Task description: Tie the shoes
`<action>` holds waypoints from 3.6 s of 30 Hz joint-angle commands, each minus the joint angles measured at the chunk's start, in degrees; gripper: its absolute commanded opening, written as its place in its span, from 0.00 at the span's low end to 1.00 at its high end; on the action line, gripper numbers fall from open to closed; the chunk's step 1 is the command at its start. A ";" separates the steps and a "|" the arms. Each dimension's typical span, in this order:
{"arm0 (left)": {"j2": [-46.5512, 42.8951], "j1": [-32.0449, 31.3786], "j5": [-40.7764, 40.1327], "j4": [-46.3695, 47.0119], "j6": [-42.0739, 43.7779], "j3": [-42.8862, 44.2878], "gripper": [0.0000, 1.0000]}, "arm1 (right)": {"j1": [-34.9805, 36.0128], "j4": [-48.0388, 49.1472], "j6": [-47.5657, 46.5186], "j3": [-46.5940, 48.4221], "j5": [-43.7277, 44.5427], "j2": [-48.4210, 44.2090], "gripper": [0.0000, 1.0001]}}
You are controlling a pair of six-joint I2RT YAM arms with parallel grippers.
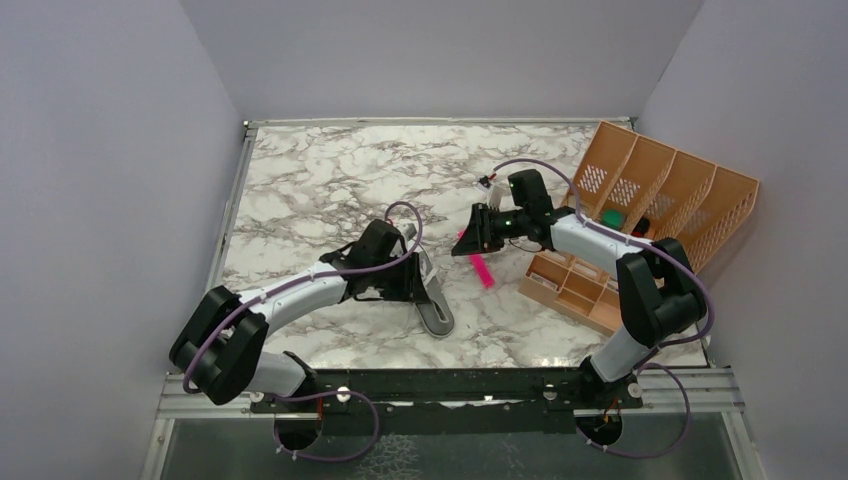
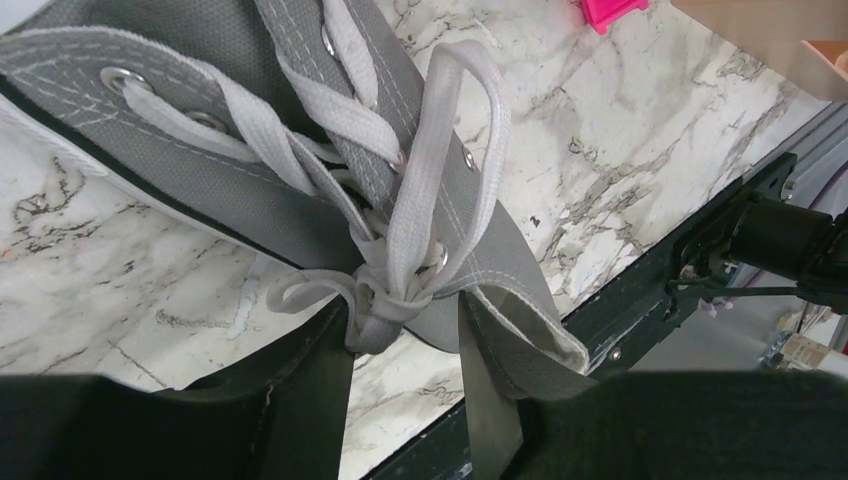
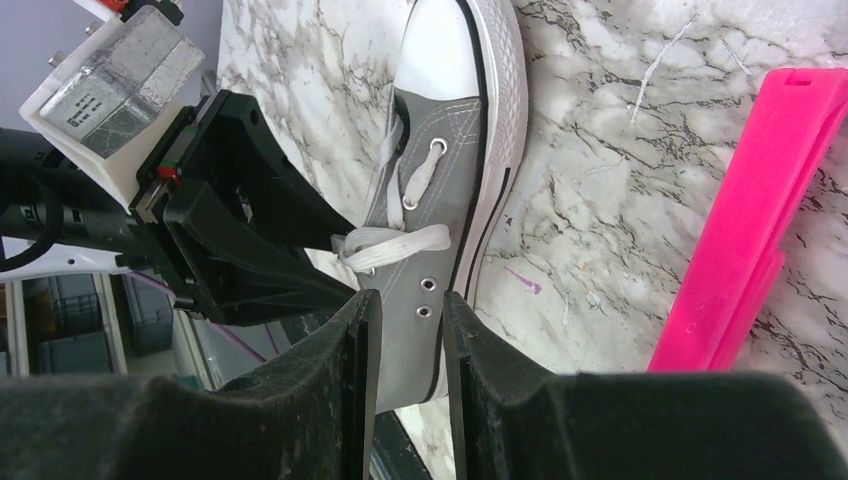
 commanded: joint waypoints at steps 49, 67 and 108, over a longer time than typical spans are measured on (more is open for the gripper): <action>-7.36 0.29 10.70 -11.74 -1.43 -0.94 0.01 | 4.84 4.79 4.16 2.67 -4.51 4.80 0.40; -11.39 0.17 17.39 -19.70 -3.40 -5.57 0.01 | 8.65 5.18 5.46 4.99 -5.77 9.40 0.53; -5.99 16.07 19.58 25.52 -13.76 -20.93 0.41 | 11.49 5.05 3.98 6.43 -9.36 12.68 0.26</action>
